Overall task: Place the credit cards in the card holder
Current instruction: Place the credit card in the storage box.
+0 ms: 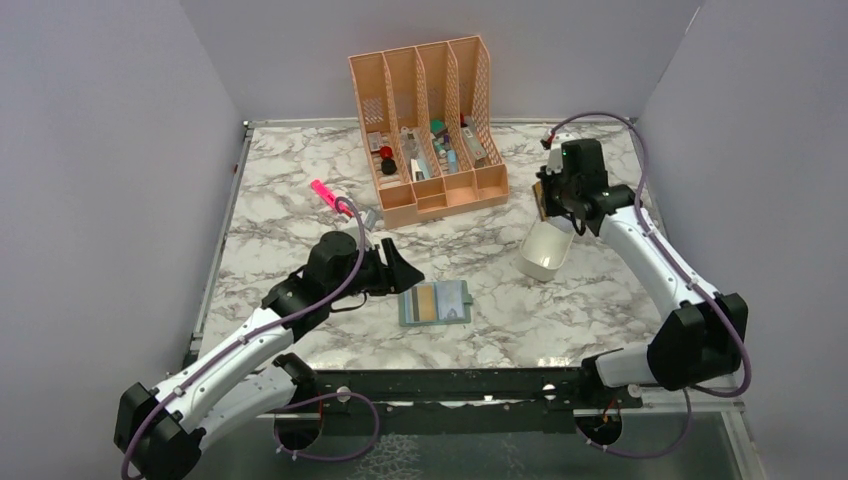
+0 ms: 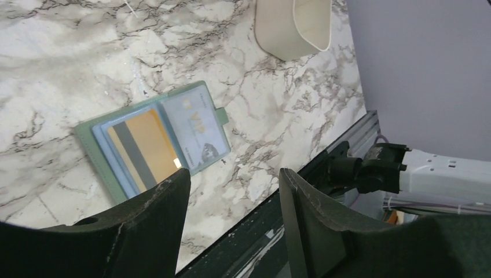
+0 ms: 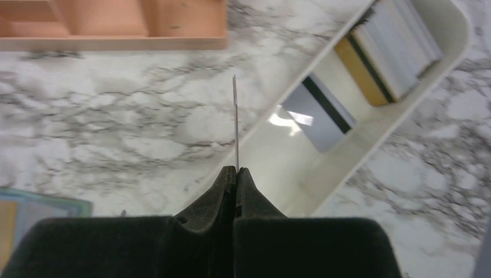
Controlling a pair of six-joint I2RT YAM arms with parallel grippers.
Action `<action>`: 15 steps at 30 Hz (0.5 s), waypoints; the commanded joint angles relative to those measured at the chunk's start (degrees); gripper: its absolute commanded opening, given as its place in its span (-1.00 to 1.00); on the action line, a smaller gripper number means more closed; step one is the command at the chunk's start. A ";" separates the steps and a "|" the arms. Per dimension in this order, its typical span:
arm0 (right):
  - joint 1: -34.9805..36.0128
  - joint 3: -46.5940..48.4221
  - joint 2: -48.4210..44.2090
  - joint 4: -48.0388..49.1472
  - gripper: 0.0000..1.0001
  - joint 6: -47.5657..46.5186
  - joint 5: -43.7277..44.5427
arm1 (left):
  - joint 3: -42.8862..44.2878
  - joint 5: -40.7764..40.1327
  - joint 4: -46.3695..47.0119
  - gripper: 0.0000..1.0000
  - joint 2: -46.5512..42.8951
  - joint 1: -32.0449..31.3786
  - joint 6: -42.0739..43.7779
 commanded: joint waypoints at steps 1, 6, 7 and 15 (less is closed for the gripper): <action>-4.59 3.32 3.48 -4.45 -0.97 -12.80 5.63 | 2.43 -2.71 -4.68 0.23 -0.11 -0.35 5.61; -9.74 8.09 12.52 -7.17 -0.98 -19.11 7.11 | 2.32 -3.00 -4.81 0.28 1.40 -0.35 6.53; -10.63 9.68 14.42 -7.72 -0.98 -20.28 6.35 | 2.40 -2.92 -4.83 0.29 1.82 -0.35 6.60; -15.39 20.63 26.24 -9.75 -0.90 -24.62 -0.70 | 2.89 -2.26 -4.11 0.39 6.29 -0.27 8.73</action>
